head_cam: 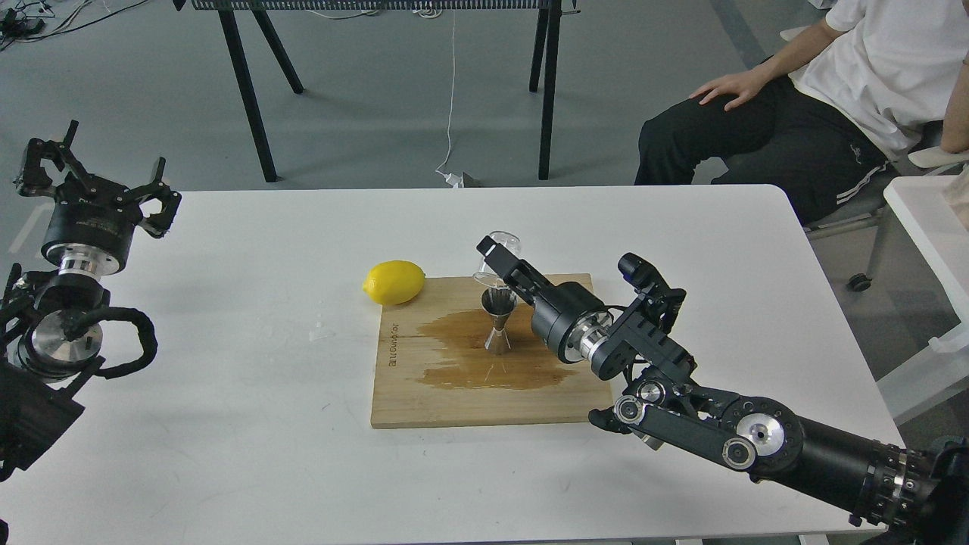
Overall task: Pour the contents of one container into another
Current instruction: 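Carry the glass cup back and set it beside the board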
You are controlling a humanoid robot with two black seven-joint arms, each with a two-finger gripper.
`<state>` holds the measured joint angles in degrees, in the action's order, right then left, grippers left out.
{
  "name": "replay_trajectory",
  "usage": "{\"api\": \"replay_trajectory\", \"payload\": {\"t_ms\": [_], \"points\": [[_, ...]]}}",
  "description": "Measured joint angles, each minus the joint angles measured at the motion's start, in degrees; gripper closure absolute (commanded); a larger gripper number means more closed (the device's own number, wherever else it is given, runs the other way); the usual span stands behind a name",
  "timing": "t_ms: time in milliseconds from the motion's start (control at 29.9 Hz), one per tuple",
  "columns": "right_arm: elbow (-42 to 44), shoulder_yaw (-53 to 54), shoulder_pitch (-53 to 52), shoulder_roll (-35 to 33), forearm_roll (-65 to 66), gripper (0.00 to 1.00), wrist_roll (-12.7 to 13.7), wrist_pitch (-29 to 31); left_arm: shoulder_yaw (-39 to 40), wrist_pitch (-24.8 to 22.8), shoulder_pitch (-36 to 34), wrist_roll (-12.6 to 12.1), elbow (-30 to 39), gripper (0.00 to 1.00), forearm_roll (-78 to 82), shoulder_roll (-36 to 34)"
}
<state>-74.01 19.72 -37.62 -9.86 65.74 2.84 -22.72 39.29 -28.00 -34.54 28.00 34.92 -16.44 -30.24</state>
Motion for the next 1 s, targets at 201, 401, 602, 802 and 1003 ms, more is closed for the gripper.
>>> {"api": "replay_trajectory", "payload": {"t_ms": [201,401,602,802,1003], "points": [[-0.8,0.8,0.0,-1.3,-2.6,0.68,0.3,0.1,0.0,0.0,0.1,0.0,0.0,0.00,0.0,0.0],[-5.1,3.5,0.4,-4.9,-14.7,0.68,0.8,0.9,0.0,0.0,0.1,0.0,0.0,0.00,0.0,-0.2],[-9.1,9.1,2.3,-9.5,-27.0,0.68,0.9,2.6,0.0,0.0,0.1,0.0,0.1,0.00,0.0,-0.2],[-10.4,18.7,8.0,-11.6,-40.7,0.68,1.2,3.9,0.0,0.0,0.1,0.0,0.1,0.00,0.0,-0.1],[-8.7,29.1,14.8,-11.8,-53.0,0.68,2.1,9.3,0.0,0.0,0.1,0.0,0.0,0.00,0.0,-0.3]]}}
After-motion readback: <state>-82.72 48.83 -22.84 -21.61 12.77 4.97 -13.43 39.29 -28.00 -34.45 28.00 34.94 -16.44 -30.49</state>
